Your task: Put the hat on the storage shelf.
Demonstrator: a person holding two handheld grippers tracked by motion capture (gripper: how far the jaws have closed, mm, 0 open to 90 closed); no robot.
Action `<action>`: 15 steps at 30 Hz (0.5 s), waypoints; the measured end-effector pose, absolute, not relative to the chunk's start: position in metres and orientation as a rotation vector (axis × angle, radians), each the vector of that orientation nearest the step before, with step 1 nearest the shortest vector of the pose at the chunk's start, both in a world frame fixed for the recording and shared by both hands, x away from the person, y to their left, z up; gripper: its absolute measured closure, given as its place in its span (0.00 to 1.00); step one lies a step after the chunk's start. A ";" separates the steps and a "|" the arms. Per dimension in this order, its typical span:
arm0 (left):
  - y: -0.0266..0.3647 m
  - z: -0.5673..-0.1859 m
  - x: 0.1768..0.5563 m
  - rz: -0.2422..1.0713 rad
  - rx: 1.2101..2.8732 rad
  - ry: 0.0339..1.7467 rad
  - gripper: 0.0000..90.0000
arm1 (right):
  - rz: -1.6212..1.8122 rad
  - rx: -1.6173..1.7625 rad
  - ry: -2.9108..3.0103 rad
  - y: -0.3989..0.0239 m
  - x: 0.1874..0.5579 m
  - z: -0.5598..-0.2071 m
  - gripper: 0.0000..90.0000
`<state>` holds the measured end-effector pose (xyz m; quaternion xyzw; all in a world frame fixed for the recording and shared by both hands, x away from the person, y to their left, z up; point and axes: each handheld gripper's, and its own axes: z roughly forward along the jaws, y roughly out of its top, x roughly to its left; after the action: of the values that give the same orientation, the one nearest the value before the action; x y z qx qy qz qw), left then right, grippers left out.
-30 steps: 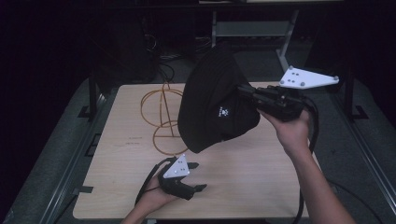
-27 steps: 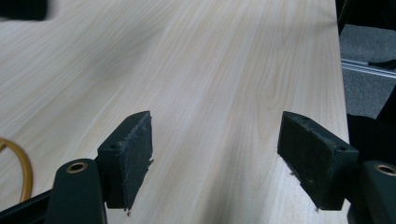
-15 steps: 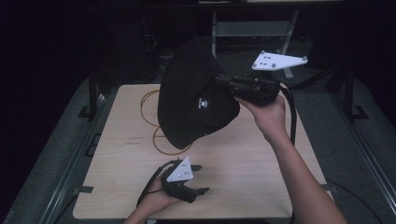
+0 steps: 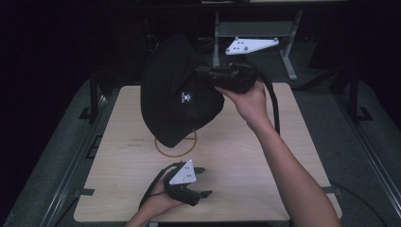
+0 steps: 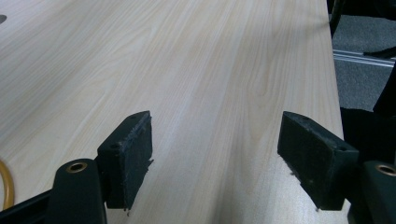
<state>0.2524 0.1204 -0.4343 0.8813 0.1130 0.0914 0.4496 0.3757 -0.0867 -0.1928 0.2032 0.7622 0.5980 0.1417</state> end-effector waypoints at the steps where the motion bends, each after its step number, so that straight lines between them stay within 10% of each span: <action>1: 0.120 -0.434 0.252 0.225 2.182 0.278 0.29 | 1.719 0.584 2.209 -0.082 0.378 -0.192 0.98; 15: 0.118 -0.435 0.253 0.232 2.183 0.266 0.29 | 1.657 0.540 2.286 -0.039 0.399 -0.180 0.98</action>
<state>0.2533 0.1183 -0.4348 0.8824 0.1076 0.0937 0.4484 0.3988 -0.0389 -0.1801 0.1862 0.7881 0.5714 0.1333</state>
